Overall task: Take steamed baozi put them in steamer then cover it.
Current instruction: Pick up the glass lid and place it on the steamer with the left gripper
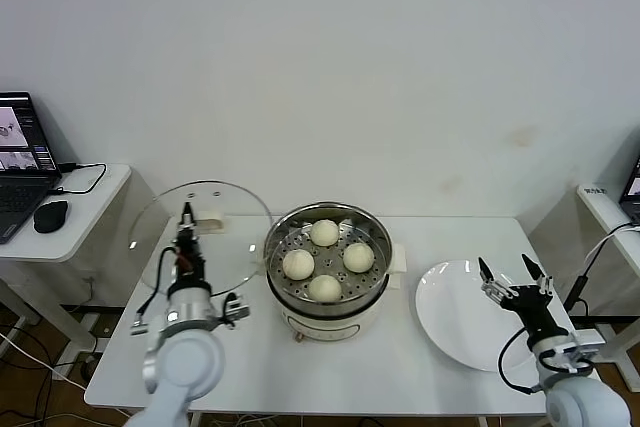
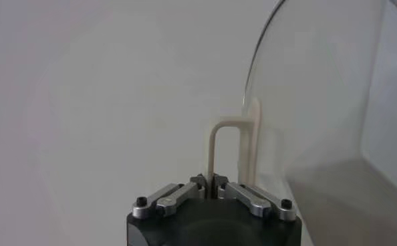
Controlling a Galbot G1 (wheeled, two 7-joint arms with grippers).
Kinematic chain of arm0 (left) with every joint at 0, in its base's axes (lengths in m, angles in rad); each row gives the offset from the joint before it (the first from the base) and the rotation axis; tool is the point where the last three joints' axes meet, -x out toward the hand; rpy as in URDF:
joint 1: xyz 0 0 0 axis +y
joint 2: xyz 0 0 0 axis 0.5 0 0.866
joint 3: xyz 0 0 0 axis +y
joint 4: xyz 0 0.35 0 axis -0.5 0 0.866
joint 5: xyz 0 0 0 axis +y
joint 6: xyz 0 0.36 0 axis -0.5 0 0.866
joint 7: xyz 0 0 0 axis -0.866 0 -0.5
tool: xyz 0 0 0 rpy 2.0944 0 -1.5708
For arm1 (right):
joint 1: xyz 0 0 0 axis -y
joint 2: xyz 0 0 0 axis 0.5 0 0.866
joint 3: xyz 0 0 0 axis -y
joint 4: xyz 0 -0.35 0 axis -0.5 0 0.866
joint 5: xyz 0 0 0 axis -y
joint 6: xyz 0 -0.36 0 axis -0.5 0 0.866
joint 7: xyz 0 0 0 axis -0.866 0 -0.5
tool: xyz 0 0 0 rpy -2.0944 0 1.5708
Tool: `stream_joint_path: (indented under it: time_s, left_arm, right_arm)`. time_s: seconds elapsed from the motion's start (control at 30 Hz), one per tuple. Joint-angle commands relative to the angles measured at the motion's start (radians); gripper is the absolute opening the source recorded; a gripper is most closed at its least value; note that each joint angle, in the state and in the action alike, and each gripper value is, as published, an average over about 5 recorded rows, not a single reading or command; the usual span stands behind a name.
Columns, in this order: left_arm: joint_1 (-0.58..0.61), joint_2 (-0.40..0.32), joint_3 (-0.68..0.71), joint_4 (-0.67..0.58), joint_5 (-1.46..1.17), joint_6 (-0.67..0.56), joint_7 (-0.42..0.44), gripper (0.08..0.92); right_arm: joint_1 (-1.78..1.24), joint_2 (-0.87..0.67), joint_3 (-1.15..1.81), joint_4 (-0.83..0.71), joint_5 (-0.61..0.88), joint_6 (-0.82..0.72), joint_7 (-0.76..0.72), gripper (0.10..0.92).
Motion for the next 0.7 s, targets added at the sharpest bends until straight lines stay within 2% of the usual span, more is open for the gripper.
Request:
stream_joint_path:
  time_s: [0.03, 0.47, 0.7]
  left_arm:
    - [-0.184, -0.157, 0.233, 0.081, 0.085, 0.019, 0.074, 0.134]
    - [-0.220, -0.305, 0.353, 0.183, 0.086, 0.021, 0.115, 0.134]
    - [-0.214, -0.345, 0.362, 0.238, 0.091, 0.021, 0.105, 0.134]
  right_arm:
    - [0.002, 0.017, 0.000, -0.002, -0.017, -0.007, 0.001, 0.823]
    - [0.002, 0.020, 0.008, -0.014, -0.022, -0.007, 0.000, 0.823]
    - [0.003, 0.020, 0.011, -0.016, -0.024, -0.004, -0.002, 0.823]
